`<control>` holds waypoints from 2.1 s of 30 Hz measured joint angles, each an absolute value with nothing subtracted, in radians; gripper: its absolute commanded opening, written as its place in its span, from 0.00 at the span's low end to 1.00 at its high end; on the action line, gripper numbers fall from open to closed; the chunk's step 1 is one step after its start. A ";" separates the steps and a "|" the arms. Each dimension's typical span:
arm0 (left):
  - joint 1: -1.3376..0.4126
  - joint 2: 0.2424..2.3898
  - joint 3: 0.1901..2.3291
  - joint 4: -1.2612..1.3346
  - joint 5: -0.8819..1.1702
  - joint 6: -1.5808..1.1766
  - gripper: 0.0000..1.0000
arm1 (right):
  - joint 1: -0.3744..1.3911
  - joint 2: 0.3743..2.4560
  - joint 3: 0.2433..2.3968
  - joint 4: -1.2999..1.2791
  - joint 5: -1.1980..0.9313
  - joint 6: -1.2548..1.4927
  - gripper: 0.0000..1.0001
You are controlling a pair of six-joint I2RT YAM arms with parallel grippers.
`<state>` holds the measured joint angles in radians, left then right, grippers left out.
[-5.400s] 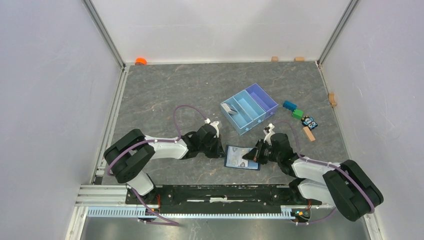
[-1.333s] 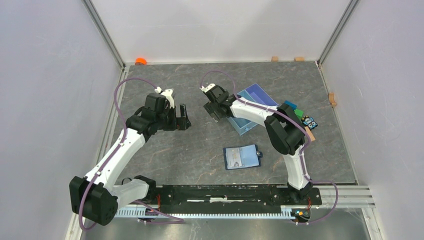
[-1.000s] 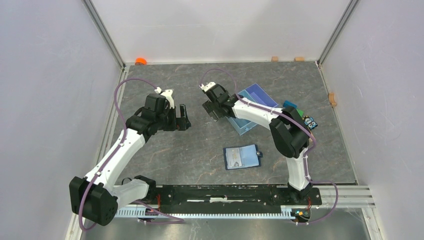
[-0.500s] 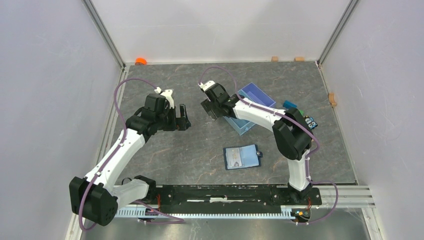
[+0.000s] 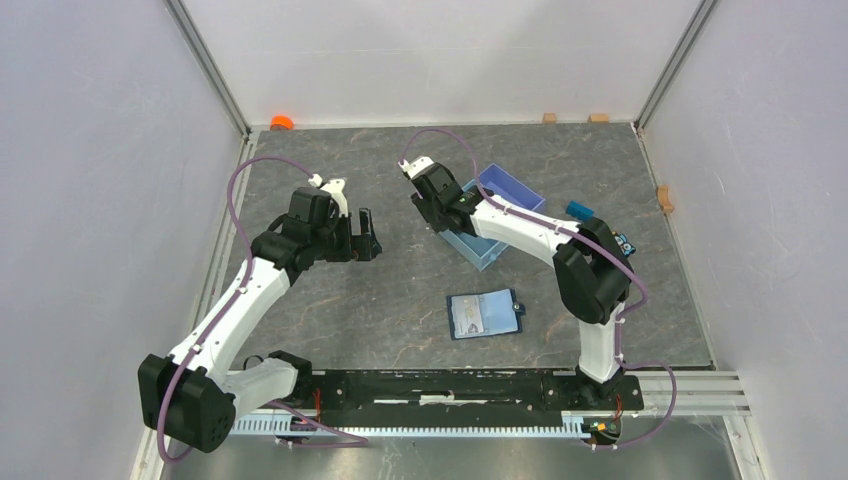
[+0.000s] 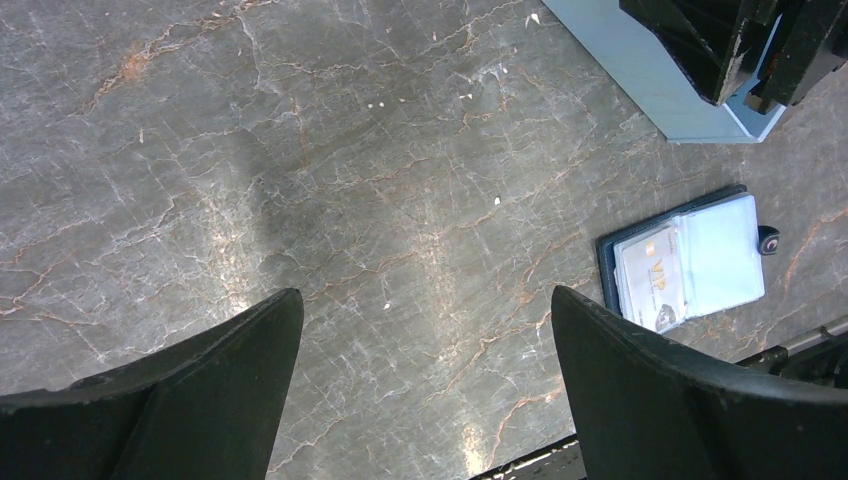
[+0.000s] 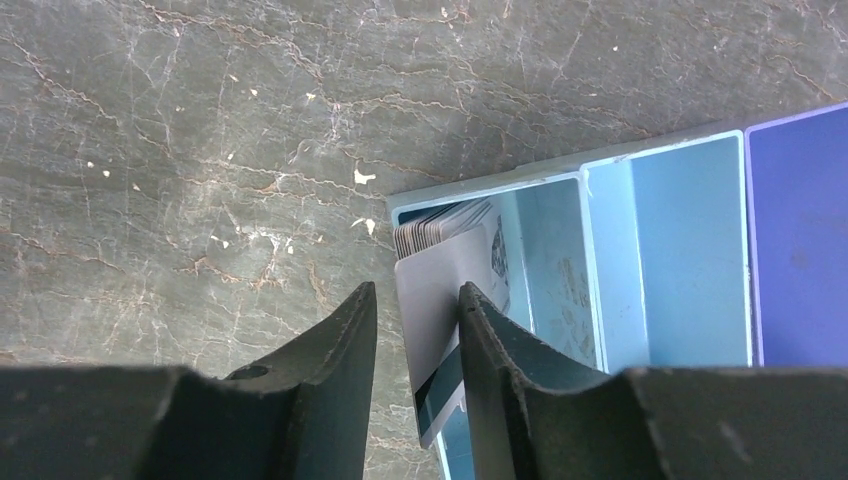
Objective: Put the credit cards into the card holder
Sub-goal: Pick up the credit card from the storage box.
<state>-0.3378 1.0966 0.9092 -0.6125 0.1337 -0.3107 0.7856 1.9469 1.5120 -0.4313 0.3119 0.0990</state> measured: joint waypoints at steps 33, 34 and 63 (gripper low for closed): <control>-0.349 1.034 0.844 -0.537 0.332 -0.255 0.94 | 0.794 1.559 1.457 -0.505 0.189 0.028 0.00; -0.358 1.032 0.838 -0.525 0.363 -0.251 0.93 | 0.794 1.516 1.427 -0.510 0.151 0.023 0.00; -0.838 1.087 0.794 -0.342 0.845 -0.210 0.03 | 0.803 1.106 0.797 -0.246 -0.873 0.258 0.09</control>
<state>-0.8375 1.0866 0.7937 -0.3420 0.8452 -0.2104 0.8032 1.1061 0.7975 -0.2462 -0.8726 0.2577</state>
